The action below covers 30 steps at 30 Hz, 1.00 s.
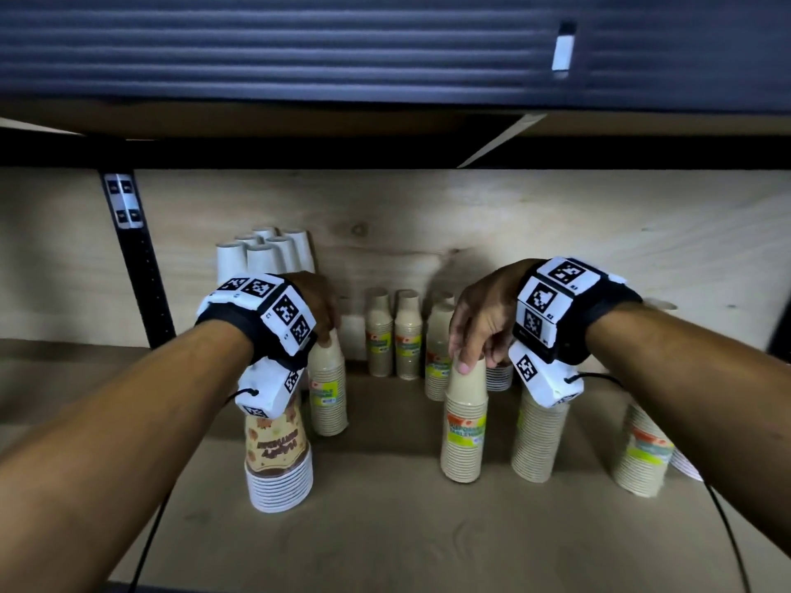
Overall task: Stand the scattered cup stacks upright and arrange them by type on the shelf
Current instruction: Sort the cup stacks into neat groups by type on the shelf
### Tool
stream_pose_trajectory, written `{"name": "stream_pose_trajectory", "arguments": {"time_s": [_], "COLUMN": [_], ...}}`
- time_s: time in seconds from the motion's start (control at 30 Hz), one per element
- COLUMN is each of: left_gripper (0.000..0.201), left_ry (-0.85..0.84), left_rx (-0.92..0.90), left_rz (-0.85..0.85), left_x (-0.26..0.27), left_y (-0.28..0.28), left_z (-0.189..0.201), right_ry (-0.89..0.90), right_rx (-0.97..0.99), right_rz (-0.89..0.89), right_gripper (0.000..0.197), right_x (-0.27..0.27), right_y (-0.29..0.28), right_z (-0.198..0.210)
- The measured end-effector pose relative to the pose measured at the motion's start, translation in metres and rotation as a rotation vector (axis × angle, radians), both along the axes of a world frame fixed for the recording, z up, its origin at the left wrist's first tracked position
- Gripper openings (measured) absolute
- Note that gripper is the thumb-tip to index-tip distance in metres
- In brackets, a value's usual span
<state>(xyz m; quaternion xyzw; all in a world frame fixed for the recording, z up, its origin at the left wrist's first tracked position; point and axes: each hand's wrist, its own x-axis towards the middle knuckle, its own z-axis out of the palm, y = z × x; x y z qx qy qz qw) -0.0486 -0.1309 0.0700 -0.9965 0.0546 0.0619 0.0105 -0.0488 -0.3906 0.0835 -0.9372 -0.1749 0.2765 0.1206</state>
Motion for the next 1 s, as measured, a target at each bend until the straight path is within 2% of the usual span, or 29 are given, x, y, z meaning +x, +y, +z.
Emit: {"name": "stream_pose_trajectory", "arguments": {"time_s": [0.07,0.17,0.3,0.5,0.63,0.73,1.0], "left_gripper": [0.033,0.037,0.04,0.04,0.032,0.035,0.04], "left_ry": [0.009,0.019,0.006,-0.088,-0.17,-0.186,-0.186], "left_rx": [-0.068,-0.111,-0.13,-0.193,-0.161,-0.182,-0.206], "left_rz": [-0.028,-0.063,-0.083,-0.054,-0.048,-0.06,-0.056], "left_x": [0.005,0.014,0.027,0.045,0.059,0.069,0.088], "left_y": [-0.004,-0.01,-0.015,-0.017,-0.021,-0.025,-0.031], "left_z": [0.005,0.006,0.002,-0.011,-0.026,-0.031,-0.032], "right_ry": [-0.012,-0.032,-0.08,-0.291,-0.536,-0.666,-0.646], "right_rx": [0.038,0.1,0.131,0.14,0.086,0.026,-0.006], "right_rz": [-0.005,-0.002,0.031,0.0,0.065,0.082,0.114], "right_gripper": [0.026,0.018,0.03,0.035,0.036,0.032,0.035], "right_x": [0.005,0.012,0.028,0.044,0.057,0.066,0.082], "right_y": [0.003,0.011,0.025,0.053,0.064,0.07,0.074], "right_z": [0.003,0.002,0.0,-0.01,-0.01,-0.015,-0.03]}}
